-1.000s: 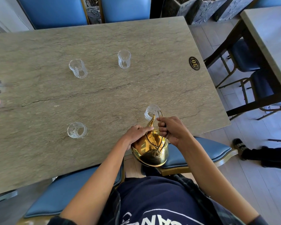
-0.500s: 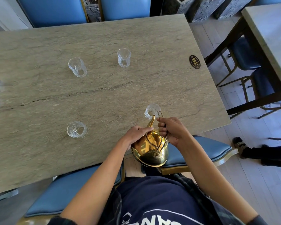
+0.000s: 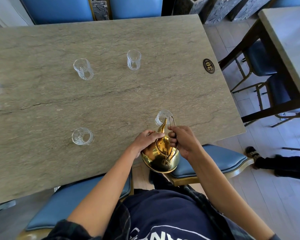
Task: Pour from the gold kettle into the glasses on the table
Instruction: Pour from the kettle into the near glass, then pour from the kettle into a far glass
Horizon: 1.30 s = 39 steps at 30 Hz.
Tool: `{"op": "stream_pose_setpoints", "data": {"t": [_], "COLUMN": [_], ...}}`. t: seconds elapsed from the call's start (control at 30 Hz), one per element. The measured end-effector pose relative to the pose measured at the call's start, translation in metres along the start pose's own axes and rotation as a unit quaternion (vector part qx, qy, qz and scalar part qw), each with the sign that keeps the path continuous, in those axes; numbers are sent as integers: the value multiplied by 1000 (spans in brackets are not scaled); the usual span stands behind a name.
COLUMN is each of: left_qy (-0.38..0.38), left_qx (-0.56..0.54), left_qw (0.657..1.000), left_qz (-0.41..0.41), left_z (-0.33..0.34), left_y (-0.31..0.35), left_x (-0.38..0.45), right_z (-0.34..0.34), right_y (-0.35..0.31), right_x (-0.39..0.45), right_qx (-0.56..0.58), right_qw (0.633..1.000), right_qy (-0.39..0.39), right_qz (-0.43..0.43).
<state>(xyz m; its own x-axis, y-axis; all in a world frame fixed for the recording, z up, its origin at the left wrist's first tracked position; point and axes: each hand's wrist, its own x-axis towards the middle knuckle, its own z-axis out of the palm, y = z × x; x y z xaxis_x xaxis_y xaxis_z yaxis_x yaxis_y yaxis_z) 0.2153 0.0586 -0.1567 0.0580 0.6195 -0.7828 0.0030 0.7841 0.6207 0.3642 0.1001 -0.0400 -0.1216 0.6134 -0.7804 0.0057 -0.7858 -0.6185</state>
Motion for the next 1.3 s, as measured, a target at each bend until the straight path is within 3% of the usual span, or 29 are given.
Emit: {"op": "stream_pose_setpoints", "data": {"t": [0.3, 0.5, 0.9, 1.07, 1.3], "left_qy": [-13, 6, 104, 122, 128], "left_qx": [-76, -86, -134, -154, -204], "left_qw": [996, 994, 982, 976, 969], "left_qz": [45, 64, 86, 90, 62], "left_z": [-24, -71, -193, -231, -264], "left_y": [-14, -25, 6, 23, 49], "left_x": [-26, -49, -60, -50, -20], "right_z": [33, 71, 192, 238, 287], "right_y": [12, 6, -43, -64, -94], "right_x": [-22, -22, 7, 35, 74], "right_qx": [-173, -314, -384, -425, -455], "right_qw": [979, 933, 881, 845, 825], "right_qy": [-12, -43, -122, -128, -118], "right_qz": [-109, -171, -247, -299, -313]}}
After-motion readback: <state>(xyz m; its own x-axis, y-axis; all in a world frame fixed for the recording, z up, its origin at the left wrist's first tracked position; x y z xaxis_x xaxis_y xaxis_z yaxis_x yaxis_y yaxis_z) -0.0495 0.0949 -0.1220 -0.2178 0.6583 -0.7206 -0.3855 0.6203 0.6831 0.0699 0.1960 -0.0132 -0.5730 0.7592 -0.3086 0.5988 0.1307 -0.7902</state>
